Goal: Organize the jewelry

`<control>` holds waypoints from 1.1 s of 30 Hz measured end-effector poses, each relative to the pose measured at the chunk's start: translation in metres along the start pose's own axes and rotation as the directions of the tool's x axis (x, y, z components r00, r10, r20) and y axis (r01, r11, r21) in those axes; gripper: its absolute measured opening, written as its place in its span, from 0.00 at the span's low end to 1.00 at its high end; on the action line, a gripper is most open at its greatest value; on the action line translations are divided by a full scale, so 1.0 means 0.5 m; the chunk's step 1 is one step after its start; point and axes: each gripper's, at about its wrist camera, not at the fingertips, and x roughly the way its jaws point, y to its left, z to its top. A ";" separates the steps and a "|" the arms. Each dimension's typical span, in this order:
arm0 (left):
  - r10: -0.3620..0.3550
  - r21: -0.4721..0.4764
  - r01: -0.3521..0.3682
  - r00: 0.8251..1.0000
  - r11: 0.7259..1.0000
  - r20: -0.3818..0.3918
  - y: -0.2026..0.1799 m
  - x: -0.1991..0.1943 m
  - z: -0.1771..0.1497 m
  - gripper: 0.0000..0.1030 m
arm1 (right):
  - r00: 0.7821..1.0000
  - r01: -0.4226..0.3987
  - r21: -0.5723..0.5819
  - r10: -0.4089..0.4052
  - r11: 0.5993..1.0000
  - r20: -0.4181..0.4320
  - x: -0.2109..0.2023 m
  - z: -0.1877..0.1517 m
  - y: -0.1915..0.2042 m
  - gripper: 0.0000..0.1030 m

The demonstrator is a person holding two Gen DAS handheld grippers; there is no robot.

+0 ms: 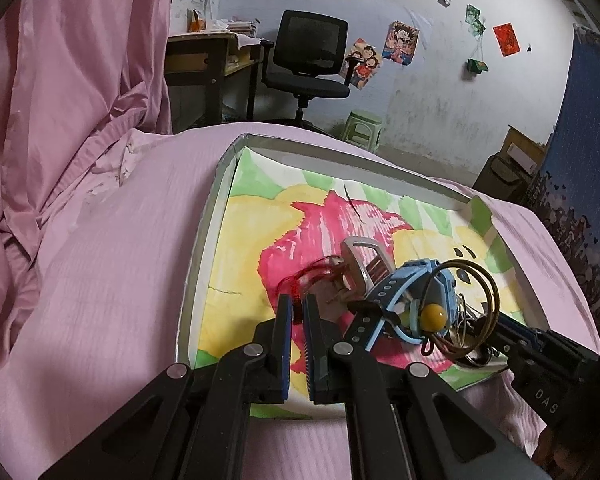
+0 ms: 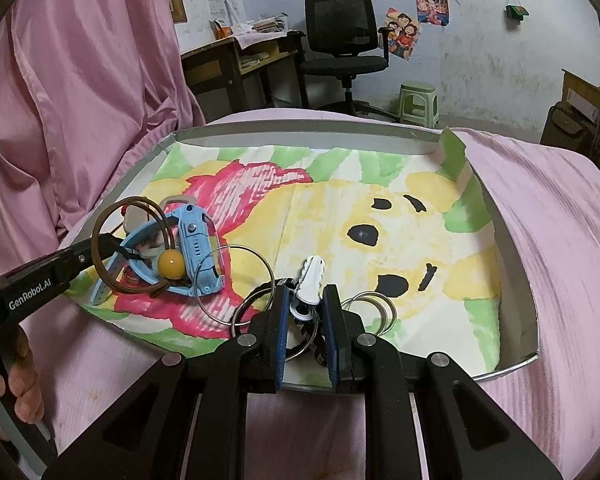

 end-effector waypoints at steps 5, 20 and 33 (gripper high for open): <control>-0.022 0.010 0.022 1.000 1.000 0.003 -0.004 -0.009 -0.004 0.24 | 1.000 -0.004 -0.005 0.005 1.000 0.013 -0.008 0.002 0.004 0.19; -0.029 0.006 0.029 0.994 1.000 0.101 -0.003 -0.067 -0.017 0.72 | 0.993 -0.001 -0.014 0.003 1.000 0.118 -0.069 0.004 0.008 0.48; -0.023 0.000 0.024 0.987 1.000 0.161 0.008 -0.125 -0.047 0.95 | 0.981 0.004 -0.010 -0.001 1.000 0.196 -0.133 -0.012 0.008 0.84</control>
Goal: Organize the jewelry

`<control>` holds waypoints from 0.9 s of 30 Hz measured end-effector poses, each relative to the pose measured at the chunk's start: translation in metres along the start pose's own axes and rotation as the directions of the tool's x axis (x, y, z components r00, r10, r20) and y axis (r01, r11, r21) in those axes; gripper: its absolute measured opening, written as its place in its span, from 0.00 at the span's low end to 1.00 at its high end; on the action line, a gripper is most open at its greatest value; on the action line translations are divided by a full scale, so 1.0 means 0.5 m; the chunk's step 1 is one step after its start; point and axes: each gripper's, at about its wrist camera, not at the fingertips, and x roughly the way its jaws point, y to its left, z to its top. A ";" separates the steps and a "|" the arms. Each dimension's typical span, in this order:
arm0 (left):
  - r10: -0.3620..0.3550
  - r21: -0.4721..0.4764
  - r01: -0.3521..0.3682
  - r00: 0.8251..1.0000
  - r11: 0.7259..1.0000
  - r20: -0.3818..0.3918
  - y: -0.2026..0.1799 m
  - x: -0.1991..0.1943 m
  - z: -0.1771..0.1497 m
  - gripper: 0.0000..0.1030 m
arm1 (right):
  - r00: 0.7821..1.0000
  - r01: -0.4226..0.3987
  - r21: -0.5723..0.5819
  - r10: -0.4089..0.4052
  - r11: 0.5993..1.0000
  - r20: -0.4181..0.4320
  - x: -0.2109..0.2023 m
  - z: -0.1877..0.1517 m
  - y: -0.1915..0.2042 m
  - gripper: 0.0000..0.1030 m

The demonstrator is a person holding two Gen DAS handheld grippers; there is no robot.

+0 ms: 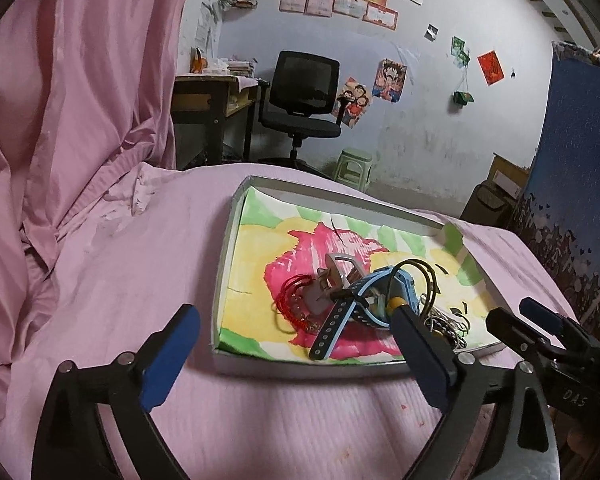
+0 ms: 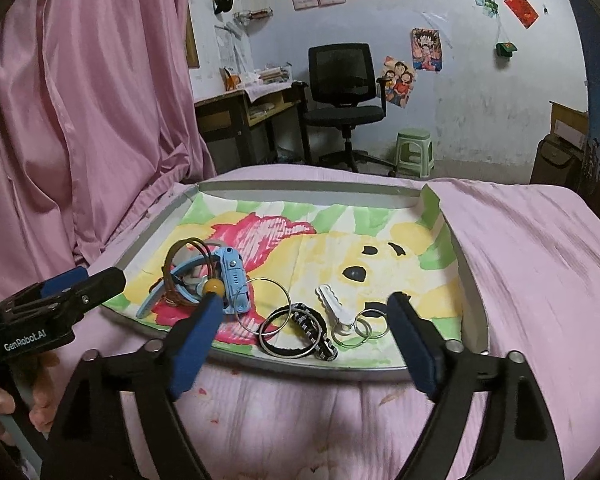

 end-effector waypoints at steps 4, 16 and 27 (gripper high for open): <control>-0.008 -0.018 0.008 1.000 1.000 0.024 0.009 -0.021 -0.005 0.97 | 1.000 -0.014 0.004 0.014 1.000 0.022 -0.016 -0.003 -0.003 0.91; 0.001 0.006 -0.002 0.997 1.000 0.082 0.009 -0.080 -0.023 1.00 | 0.995 -0.053 0.002 0.053 0.999 0.088 -0.071 -0.015 0.002 0.99; 0.000 0.057 -0.007 0.993 0.998 0.118 -0.012 -0.135 -0.043 1.00 | 0.991 -0.048 -0.005 0.048 0.999 0.128 -0.123 -0.029 0.004 0.99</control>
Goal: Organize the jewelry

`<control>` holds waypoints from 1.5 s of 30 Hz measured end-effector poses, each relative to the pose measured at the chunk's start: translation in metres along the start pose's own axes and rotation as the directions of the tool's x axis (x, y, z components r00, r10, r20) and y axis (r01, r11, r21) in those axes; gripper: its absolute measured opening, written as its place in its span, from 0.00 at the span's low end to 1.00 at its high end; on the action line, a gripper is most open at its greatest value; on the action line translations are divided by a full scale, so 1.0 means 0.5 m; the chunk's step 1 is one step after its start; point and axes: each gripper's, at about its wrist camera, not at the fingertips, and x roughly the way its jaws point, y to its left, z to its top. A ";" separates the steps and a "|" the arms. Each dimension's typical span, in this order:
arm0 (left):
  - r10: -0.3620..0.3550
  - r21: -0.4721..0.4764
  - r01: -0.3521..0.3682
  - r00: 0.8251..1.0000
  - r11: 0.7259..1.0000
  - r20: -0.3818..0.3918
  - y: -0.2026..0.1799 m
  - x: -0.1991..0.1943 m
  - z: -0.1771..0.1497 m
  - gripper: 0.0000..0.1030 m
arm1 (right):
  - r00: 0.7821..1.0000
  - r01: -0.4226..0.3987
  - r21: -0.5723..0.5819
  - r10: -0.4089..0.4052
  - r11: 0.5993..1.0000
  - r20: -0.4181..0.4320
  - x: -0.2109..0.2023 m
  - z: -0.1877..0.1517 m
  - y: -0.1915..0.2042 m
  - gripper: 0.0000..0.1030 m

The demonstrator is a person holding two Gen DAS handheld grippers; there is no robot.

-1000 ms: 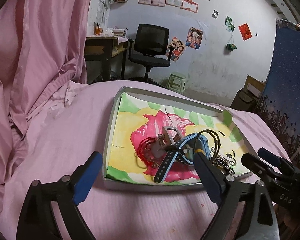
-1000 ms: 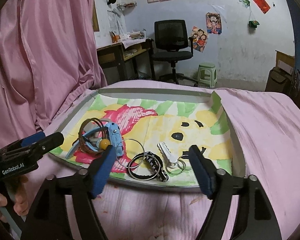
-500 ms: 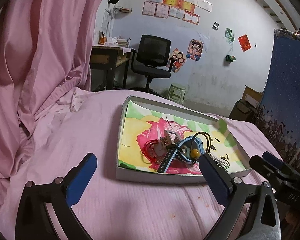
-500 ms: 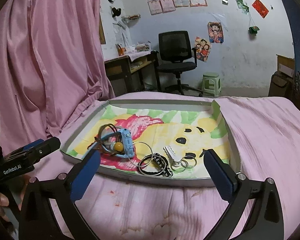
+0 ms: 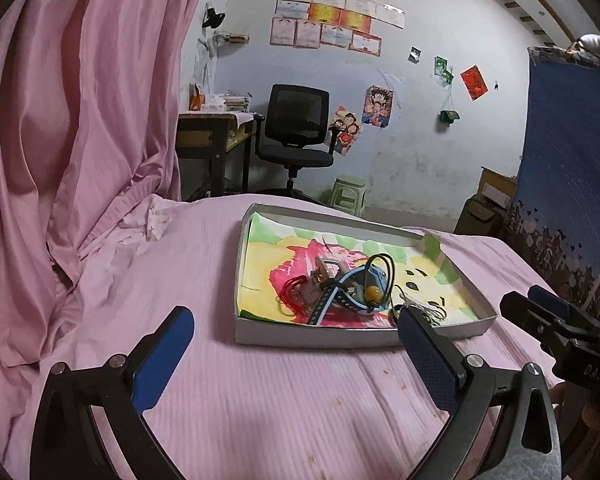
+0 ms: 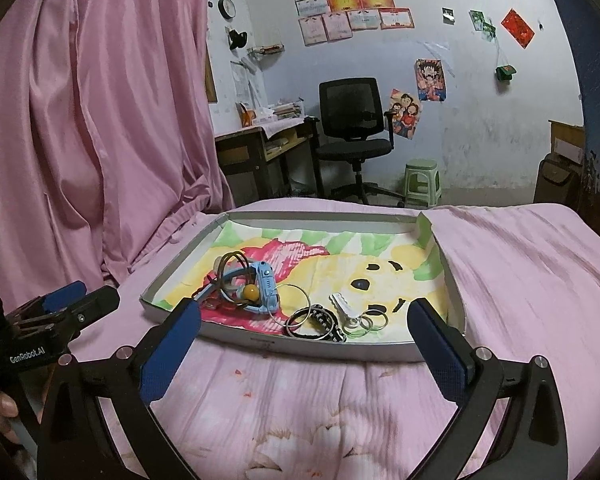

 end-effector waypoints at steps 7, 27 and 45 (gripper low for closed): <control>0.003 0.005 -0.003 1.000 1.000 0.004 0.000 -0.025 -0.011 1.00 | 1.000 -0.003 0.002 0.003 1.000 0.010 -0.029 -0.011 -0.003 0.99; -0.014 0.042 0.012 0.999 0.999 0.047 -0.023 -0.127 -0.074 1.00 | 1.000 0.011 0.003 -0.011 1.000 0.016 -0.115 -0.074 -0.007 0.99; -0.011 0.045 0.009 0.999 0.999 0.037 -0.023 -0.195 -0.142 1.00 | 0.998 0.039 -0.026 -0.038 0.999 0.042 -0.209 -0.132 0.005 0.99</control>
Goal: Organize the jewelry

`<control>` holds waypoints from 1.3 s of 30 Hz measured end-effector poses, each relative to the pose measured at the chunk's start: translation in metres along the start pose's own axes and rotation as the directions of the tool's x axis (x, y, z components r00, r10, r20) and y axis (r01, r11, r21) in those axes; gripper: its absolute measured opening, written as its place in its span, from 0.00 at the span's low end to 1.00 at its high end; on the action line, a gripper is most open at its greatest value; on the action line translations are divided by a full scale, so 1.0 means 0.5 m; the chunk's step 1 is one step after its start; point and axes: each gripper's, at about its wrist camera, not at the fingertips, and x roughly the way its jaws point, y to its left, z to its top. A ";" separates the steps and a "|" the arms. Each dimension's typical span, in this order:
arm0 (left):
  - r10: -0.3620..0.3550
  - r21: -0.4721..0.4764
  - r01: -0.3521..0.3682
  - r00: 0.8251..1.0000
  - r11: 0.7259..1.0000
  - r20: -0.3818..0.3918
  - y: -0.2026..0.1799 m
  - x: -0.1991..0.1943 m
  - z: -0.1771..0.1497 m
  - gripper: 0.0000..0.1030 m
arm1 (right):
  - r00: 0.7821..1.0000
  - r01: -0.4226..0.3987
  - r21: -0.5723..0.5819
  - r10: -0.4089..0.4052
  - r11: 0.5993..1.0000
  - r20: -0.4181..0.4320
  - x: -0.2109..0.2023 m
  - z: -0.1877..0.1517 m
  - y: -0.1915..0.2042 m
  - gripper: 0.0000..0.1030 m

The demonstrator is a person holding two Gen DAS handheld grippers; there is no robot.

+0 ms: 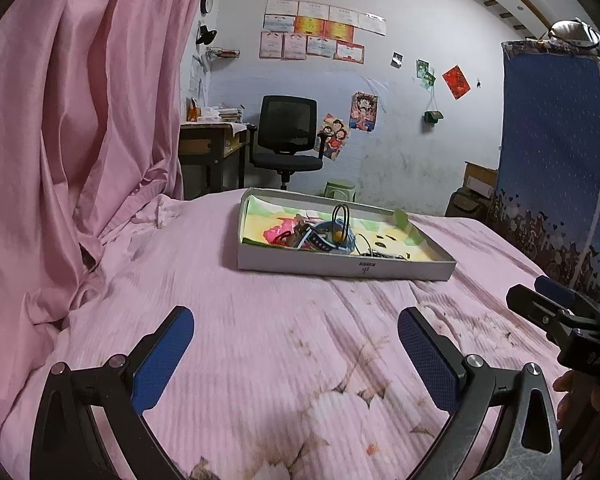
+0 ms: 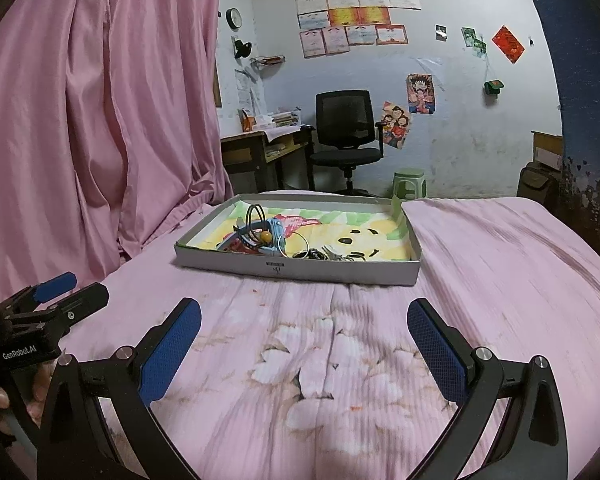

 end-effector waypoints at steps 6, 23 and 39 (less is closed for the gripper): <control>-0.001 -0.009 0.001 1.000 1.000 -0.004 0.005 -0.012 -0.014 1.00 | 1.000 0.009 -0.001 -0.009 1.000 -0.006 -0.019 -0.018 -0.002 0.99; -0.001 0.012 0.001 1.000 1.000 -0.005 -0.004 -0.025 -0.045 1.00 | 0.999 0.045 -0.013 -0.045 0.999 -0.002 -0.042 -0.058 -0.002 0.99; 0.002 0.014 -0.002 1.000 1.000 -0.005 -0.006 -0.026 -0.045 1.00 | 0.999 0.048 -0.008 -0.048 0.999 -0.004 -0.046 -0.057 -0.004 0.99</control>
